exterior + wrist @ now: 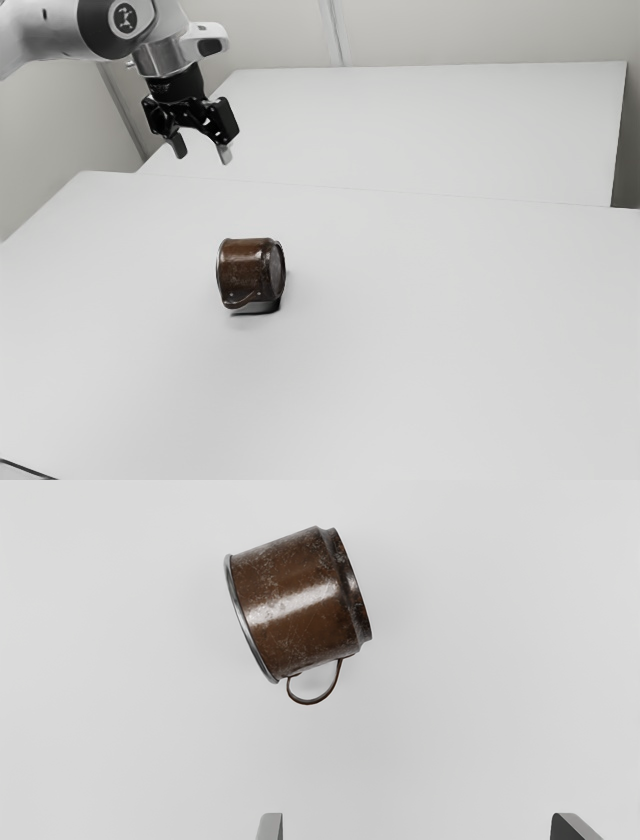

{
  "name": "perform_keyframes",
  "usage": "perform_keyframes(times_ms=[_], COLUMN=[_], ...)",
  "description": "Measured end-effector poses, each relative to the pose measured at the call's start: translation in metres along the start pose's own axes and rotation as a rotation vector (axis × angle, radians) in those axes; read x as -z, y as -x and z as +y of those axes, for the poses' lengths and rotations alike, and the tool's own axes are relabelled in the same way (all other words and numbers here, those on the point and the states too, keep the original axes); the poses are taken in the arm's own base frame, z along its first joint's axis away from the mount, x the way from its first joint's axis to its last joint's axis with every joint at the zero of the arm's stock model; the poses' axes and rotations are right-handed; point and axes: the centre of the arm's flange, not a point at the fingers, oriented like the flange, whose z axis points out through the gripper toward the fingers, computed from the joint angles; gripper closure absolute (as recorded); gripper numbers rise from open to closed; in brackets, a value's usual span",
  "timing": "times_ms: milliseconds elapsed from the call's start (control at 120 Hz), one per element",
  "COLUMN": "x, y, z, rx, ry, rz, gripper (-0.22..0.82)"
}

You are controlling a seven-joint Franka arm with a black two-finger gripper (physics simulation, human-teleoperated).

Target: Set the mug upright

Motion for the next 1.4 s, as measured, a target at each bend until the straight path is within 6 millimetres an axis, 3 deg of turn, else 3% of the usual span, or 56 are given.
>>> perform_keyframes(times_ms=[267,450,542,700,842,1033,1400], x=[-0.002,-0.011,-0.014,-0.020,-0.040,-0.067,-0.144], y=[-0.001,-0.013,-0.015,-0.013,-0.015,-0.018,-0.010], z=[0.004,0.002,-0.016,-0.070,-0.106,-0.132,-0.153], rx=[-0.005,-0.003,0.024,0.105,0.147,0.156,0.159], ry=[0.000,0.002,0.013,0.046,0.115,0.200,0.337], rz=[-0.005,-0.021,-0.028,-0.039,-0.064,-0.086,-0.100], gripper=[0.02,0.02,0.02,0.02,0.02,0.03,0.03])
